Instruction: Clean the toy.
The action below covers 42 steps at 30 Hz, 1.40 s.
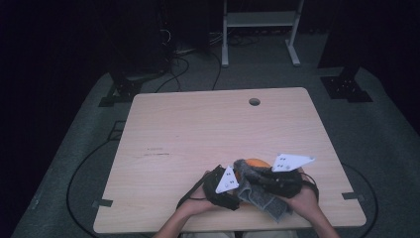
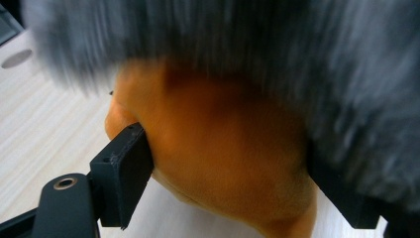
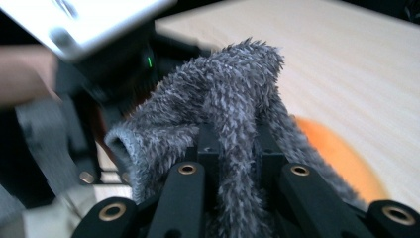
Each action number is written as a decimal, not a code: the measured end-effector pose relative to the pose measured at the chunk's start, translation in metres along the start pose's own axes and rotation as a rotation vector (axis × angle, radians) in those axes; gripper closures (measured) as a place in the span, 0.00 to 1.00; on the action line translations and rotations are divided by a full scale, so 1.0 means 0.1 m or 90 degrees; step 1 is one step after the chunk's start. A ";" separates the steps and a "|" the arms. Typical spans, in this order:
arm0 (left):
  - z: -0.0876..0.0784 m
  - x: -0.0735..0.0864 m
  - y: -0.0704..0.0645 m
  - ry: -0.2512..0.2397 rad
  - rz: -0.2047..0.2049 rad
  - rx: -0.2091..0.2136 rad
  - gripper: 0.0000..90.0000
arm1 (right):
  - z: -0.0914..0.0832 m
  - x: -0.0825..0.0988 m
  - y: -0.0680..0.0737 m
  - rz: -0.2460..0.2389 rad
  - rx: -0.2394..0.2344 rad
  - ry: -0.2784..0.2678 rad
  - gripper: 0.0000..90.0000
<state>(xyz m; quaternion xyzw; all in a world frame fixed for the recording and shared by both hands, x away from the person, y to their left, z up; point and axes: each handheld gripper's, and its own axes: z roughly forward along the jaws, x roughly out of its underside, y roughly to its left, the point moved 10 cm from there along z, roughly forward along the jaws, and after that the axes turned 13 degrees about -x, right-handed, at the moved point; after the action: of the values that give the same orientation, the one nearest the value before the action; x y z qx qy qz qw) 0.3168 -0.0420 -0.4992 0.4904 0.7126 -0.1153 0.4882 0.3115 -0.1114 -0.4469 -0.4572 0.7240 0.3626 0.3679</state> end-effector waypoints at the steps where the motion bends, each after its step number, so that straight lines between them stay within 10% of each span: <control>1: 0.00 0.02 -0.01 -0.001 -0.007 0.004 0.22 | 0.03 0.03 0.00 0.000 0.000 0.006 0.87; 11: -0.02 -0.01 0.07 -0.016 -0.031 -0.004 0.18 | -0.32 0.21 -0.36 0.064 0.057 -0.017 0.87; 18: -0.05 -0.05 0.09 -0.022 -0.036 -0.009 0.11 | -0.13 0.14 -0.16 0.020 0.033 -0.002 0.87; 33: -0.04 0.07 0.16 0.000 -0.058 0.026 0.15 | -0.32 0.33 -0.44 0.089 0.051 -0.023 0.87; 37: -0.08 -0.09 0.19 -0.064 -0.062 0.009 0.12 | -0.25 0.25 -0.35 0.067 0.044 -0.027 0.86; 42: -0.02 0.03 0.21 -0.023 -0.067 0.009 0.15 | -0.15 0.18 -0.25 0.030 0.030 -0.021 0.86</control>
<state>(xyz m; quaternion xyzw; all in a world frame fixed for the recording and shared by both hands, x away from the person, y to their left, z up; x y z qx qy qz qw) 0.3323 -0.0284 -0.4944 0.4537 0.7275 -0.1545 0.4910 0.3258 -0.1394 -0.4605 -0.4255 0.7367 0.3616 0.3814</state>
